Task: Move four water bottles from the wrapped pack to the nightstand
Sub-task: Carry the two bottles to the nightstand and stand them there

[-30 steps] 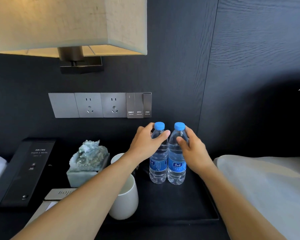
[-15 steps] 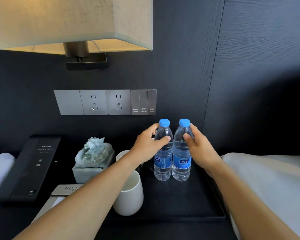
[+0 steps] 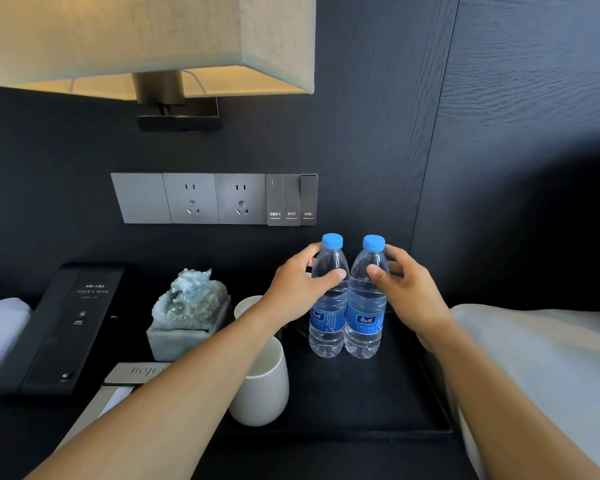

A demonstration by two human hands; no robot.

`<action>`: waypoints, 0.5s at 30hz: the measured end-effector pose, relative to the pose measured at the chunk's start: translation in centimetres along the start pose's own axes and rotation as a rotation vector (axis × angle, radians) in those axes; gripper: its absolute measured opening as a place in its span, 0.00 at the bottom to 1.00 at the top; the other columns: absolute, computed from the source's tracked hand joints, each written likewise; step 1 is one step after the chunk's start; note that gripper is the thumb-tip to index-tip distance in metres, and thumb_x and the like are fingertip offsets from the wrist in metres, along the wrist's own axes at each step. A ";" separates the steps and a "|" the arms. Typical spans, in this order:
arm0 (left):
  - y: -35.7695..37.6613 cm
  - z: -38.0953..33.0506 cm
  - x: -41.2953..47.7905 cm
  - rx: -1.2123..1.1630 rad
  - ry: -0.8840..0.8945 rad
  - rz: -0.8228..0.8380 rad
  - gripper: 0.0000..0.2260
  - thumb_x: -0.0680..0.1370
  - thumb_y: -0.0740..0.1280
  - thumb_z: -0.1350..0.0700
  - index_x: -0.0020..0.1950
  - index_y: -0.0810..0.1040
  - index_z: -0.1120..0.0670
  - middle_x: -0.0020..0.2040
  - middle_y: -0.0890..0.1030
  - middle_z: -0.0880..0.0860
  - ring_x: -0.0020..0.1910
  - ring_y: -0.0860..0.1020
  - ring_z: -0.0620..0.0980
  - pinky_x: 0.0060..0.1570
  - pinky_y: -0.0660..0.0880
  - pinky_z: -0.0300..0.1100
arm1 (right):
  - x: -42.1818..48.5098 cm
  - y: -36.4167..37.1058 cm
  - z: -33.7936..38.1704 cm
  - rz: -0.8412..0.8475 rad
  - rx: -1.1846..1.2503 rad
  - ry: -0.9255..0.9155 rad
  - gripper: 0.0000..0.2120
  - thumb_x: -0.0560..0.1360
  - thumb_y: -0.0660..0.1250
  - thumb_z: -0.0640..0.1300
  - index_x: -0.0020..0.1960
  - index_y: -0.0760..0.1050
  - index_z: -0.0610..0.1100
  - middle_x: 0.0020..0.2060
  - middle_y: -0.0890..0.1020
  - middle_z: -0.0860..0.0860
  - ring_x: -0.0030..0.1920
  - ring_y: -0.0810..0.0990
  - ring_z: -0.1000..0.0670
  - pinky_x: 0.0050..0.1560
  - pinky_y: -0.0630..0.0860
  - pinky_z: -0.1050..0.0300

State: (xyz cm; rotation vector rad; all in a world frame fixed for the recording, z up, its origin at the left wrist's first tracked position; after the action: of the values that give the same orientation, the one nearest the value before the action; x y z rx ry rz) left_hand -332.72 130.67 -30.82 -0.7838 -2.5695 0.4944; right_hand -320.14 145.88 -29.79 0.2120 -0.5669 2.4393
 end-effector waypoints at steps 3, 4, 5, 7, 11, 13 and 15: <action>0.0 0.0 0.0 0.000 -0.003 0.005 0.26 0.78 0.72 0.46 0.75 0.70 0.41 0.53 0.76 0.38 0.60 0.77 0.47 0.56 0.76 0.42 | 0.2 -0.2 -0.1 -0.021 0.003 0.021 0.24 0.80 0.70 0.46 0.75 0.71 0.48 0.62 0.82 0.46 0.61 0.82 0.43 0.63 0.79 0.39; 0.0 0.1 0.0 0.000 -0.004 0.006 0.26 0.78 0.72 0.46 0.75 0.70 0.41 0.53 0.76 0.38 0.61 0.77 0.47 0.56 0.76 0.42 | 0.3 -0.2 -0.1 -0.028 0.003 0.026 0.24 0.80 0.70 0.46 0.75 0.71 0.48 0.62 0.82 0.46 0.61 0.82 0.43 0.63 0.79 0.38; 0.0 0.1 0.1 0.002 -0.005 0.007 0.26 0.78 0.72 0.46 0.75 0.70 0.41 0.53 0.76 0.37 0.60 0.77 0.47 0.55 0.76 0.41 | 0.3 -0.2 -0.2 -0.034 0.003 0.031 0.24 0.80 0.70 0.47 0.75 0.71 0.48 0.61 0.82 0.46 0.61 0.82 0.43 0.62 0.80 0.38; 0.0 0.1 0.1 0.009 -0.006 0.008 0.26 0.78 0.72 0.46 0.76 0.69 0.41 0.51 0.75 0.35 0.58 0.77 0.45 0.52 0.75 0.38 | 0.3 -0.1 -0.2 -0.039 0.006 0.034 0.24 0.80 0.70 0.47 0.74 0.71 0.48 0.62 0.82 0.46 0.61 0.82 0.43 0.62 0.80 0.38; 0.3 0.1 -0.1 0.004 0.003 0.010 0.28 0.79 0.71 0.45 0.77 0.67 0.40 0.56 0.78 0.35 0.56 0.77 0.43 0.48 0.75 0.34 | 0.2 0.0 -0.5 -0.035 0.012 0.031 0.24 0.80 0.70 0.47 0.75 0.71 0.48 0.63 0.82 0.46 0.62 0.82 0.44 0.63 0.79 0.39; 0.6 0.3 -0.2 0.000 0.006 0.002 0.29 0.79 0.70 0.44 0.79 0.64 0.39 0.67 0.79 0.44 0.62 0.78 0.46 0.57 0.78 0.42 | 0.0 0.1 -0.5 -0.039 0.010 0.022 0.24 0.80 0.70 0.46 0.75 0.71 0.48 0.63 0.82 0.46 0.63 0.82 0.44 0.64 0.79 0.40; 0.9 0.2 -0.4 0.005 -0.002 -0.005 0.30 0.80 0.69 0.44 0.79 0.62 0.39 0.72 0.77 0.48 0.67 0.77 0.50 0.65 0.77 0.51 | -0.3 0.3 -0.4 -0.053 0.009 0.004 0.26 0.80 0.69 0.45 0.77 0.69 0.49 0.65 0.82 0.47 0.64 0.81 0.45 0.65 0.78 0.41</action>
State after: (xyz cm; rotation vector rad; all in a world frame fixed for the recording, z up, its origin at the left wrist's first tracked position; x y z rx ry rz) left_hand -332.16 131.08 -31.51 -0.7749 -2.5704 0.5006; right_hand -320.04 145.65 -30.30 0.2235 -0.5413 2.3909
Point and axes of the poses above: each hand's wrist, its own x-axis towards the middle knuckle, its own y-axis out of the palm, z = x × y, the point moved 5 cm from there along x, towards the middle knuckle
